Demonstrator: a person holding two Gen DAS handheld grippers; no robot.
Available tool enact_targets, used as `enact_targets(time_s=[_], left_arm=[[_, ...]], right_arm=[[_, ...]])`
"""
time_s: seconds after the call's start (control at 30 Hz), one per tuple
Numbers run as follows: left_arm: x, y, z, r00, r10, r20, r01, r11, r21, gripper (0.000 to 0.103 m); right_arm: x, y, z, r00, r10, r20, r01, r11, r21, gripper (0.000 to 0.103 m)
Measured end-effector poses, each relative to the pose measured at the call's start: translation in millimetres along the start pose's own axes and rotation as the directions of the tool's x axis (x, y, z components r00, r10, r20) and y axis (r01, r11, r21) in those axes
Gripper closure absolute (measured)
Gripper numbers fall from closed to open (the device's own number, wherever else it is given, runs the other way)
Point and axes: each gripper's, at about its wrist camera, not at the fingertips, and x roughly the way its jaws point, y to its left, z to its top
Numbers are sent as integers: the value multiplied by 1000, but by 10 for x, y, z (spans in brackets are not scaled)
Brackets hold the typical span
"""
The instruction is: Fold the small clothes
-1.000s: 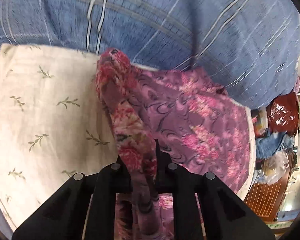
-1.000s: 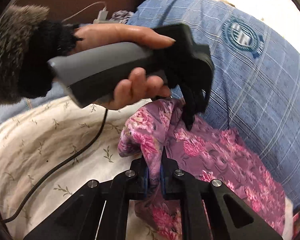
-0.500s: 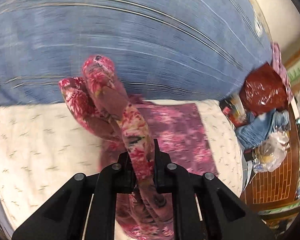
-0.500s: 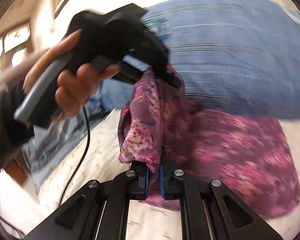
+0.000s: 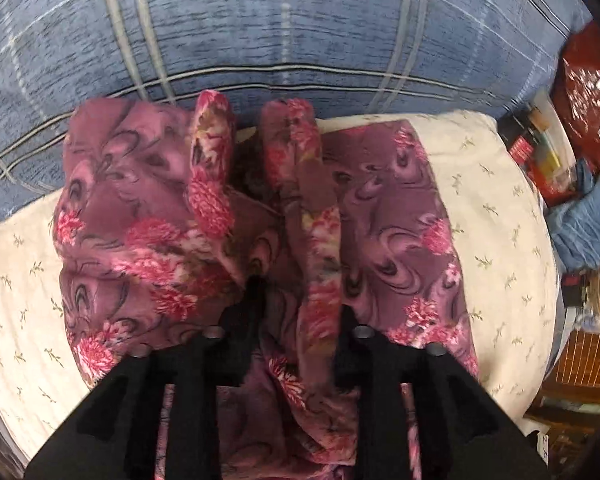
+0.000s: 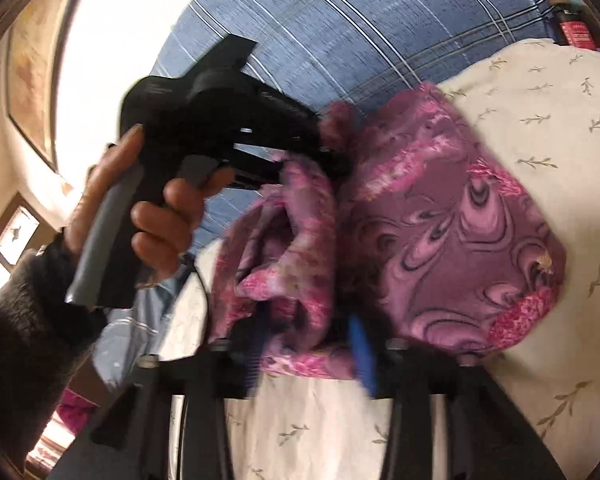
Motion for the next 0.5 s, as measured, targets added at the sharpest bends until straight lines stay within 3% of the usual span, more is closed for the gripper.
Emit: enact_targets(time_s=[0.07, 0.1, 0.13, 0.17, 0.2, 0.3, 0.37, 0.5], left_arm=[[-12, -39, 7, 1000, 13, -4, -13, 1000, 13, 67], [-18, -57, 6, 1000, 23, 1, -23, 1000, 13, 67], [-19, -87, 4, 1000, 28, 11, -28, 1000, 13, 69], [-38, -107, -6, 999, 30, 26, -31, 999, 17, 76], [-72, -140, -21, 999, 30, 44, -31, 999, 31, 92], [-198, -233, -73, 996, 17, 83, -19, 999, 32, 94], [-298, -363, -68, 993, -49, 106, 46, 998, 32, 94], [-271, -631, -68, 986, -114, 126, 104, 991, 81, 92]], right_arm=[[24, 48, 13, 1000, 8, 10, -8, 1000, -23, 44], [61, 90, 24, 1000, -11, 17, 11, 999, -41, 44], [93, 100, 33, 999, -27, 22, 28, 998, -50, 51], [122, 98, 47, 999, -36, 25, 37, 998, -46, 62], [121, 77, 49, 999, -31, 25, 32, 999, -38, 97], [-29, -43, 122, 998, 15, 60, -15, 1000, 5, 95], [-232, -88, 177, 993, 25, 114, -28, 999, 24, 96], [-499, -204, 210, 982, -20, 190, 10, 998, 57, 96]])
